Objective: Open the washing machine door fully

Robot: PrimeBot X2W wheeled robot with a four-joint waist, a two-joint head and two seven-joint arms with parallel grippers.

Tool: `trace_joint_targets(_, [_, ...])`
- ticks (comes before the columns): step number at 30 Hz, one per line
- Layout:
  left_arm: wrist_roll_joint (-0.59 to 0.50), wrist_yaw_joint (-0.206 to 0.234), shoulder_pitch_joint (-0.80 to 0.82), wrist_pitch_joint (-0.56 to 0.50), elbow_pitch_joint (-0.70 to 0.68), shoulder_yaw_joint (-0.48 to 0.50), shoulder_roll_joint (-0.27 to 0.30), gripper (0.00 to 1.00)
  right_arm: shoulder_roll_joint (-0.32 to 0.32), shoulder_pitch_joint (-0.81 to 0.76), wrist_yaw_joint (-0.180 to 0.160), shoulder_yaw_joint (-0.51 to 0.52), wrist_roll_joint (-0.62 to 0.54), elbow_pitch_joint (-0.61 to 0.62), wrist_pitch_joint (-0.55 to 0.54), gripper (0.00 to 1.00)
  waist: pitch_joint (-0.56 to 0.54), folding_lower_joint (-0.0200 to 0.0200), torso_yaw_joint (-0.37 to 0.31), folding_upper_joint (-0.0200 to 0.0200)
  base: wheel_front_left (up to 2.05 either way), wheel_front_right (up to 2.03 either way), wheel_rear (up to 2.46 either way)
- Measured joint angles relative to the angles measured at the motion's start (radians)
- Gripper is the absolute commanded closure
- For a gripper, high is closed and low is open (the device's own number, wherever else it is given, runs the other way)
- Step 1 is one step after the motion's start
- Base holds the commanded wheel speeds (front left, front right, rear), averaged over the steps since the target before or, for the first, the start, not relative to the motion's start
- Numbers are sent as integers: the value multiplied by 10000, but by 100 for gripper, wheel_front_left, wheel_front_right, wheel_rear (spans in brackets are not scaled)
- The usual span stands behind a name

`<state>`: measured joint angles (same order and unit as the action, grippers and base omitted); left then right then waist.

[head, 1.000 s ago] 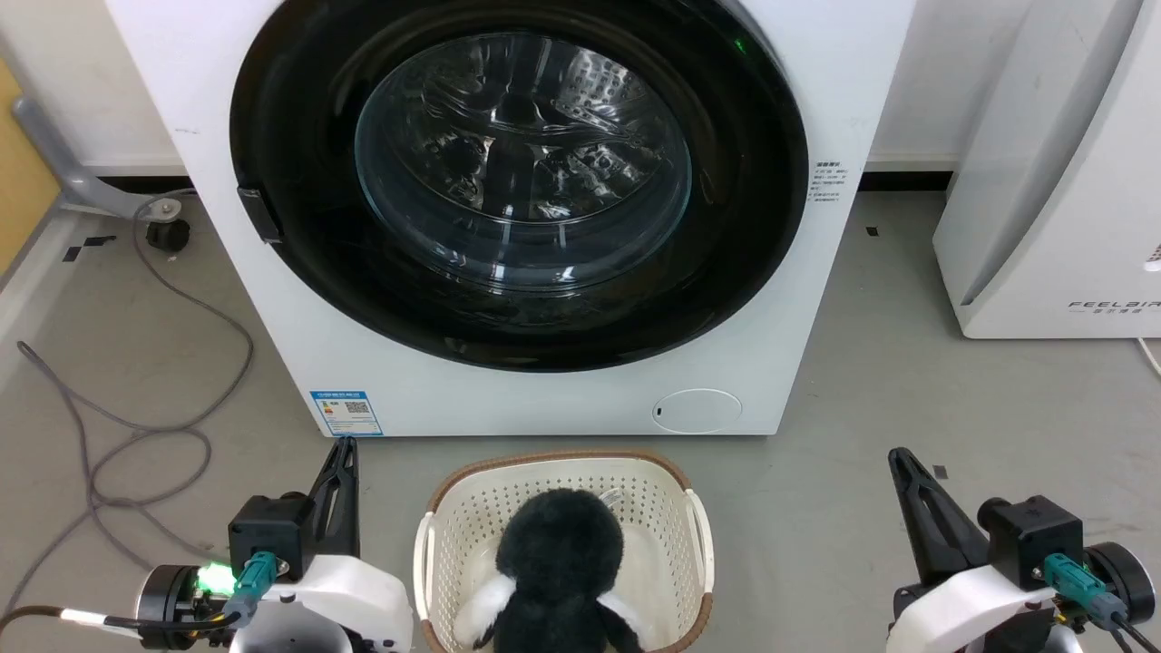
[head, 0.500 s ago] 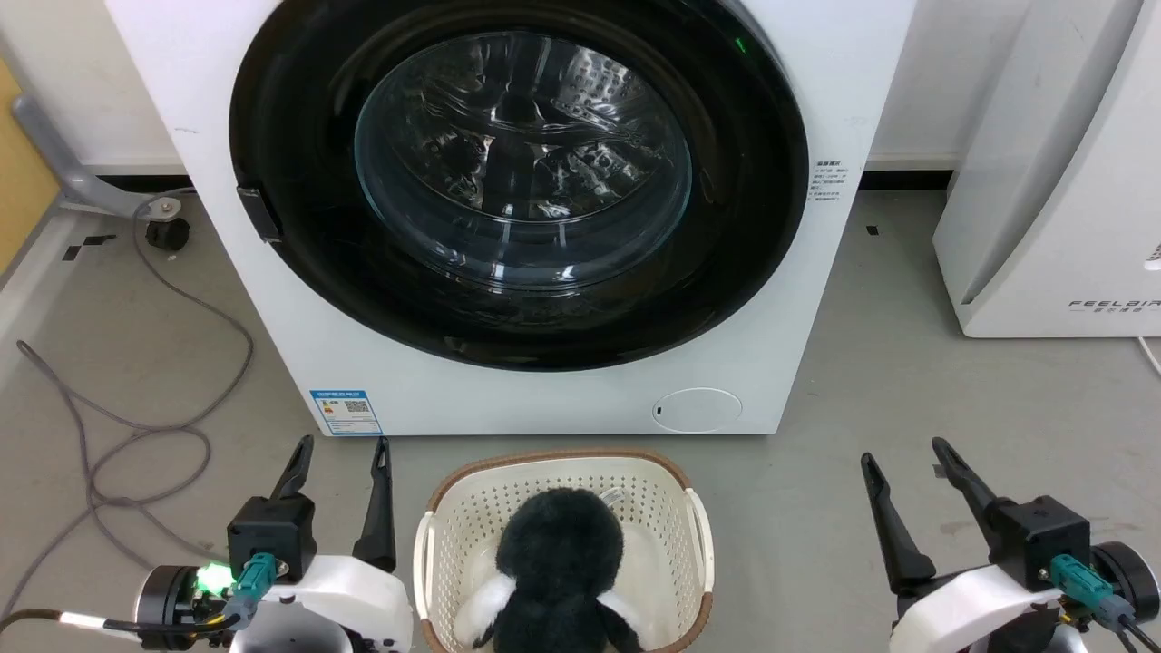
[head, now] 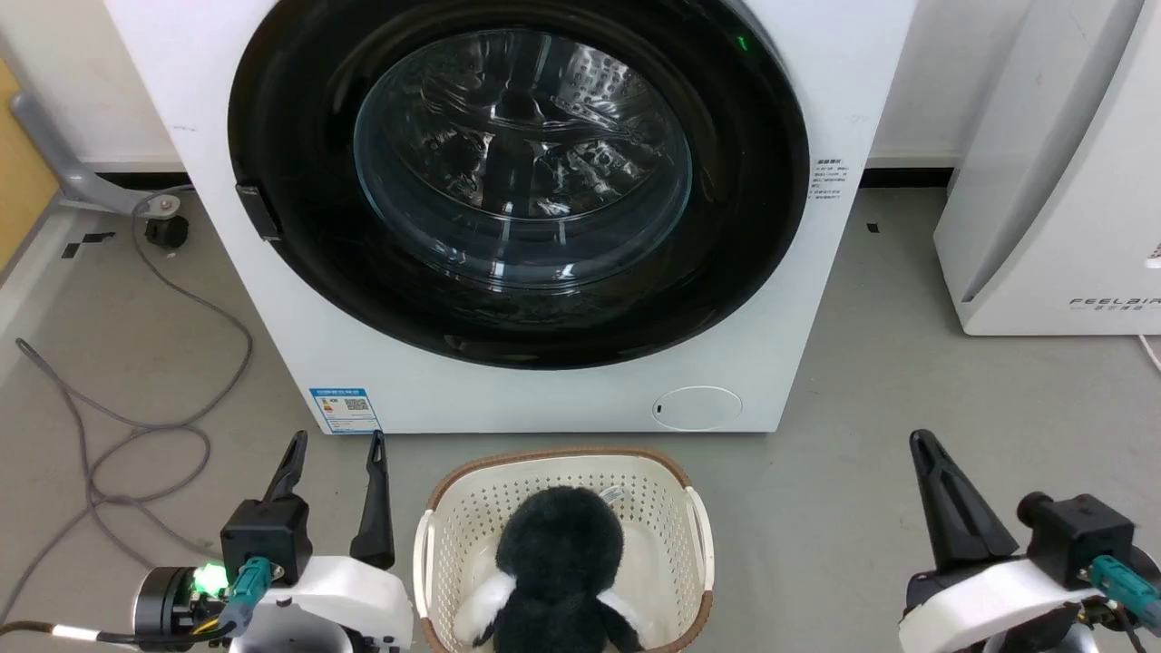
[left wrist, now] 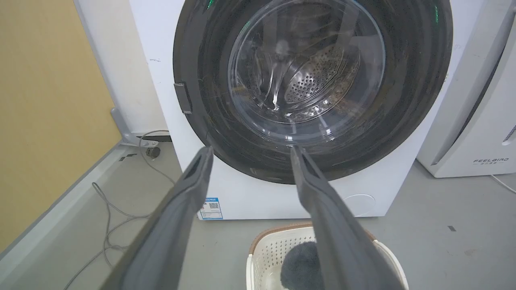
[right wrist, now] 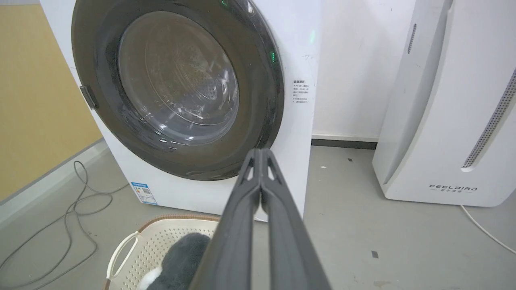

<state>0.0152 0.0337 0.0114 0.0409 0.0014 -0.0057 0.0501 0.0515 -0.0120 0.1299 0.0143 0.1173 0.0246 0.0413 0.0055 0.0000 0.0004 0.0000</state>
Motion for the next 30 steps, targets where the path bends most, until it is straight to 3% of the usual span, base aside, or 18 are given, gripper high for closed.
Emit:
trace_joint_targets(8, [144, 96, 4, 142, -58, -2, -2, 0, 0, 201, 0, 75, 1438, -56, 151, 100, 66, 0, 37, 0, 0, 0, 0])
trace_joint_targets(19, [255, 267, 48, 395, -140, -12, -2, 0, -2, 639, 0, 81, 5145, -533, 311, 100, 251, 0, 154, 0, 0, 0, 0])
trace_joint_targets(30, [391, 353, 330, 617, -268, -50, -2, 0, 0, 1662, -2, 989, 7434, -1530, -270, 100, 683, 0, 341, 0, 0, 0, 0])
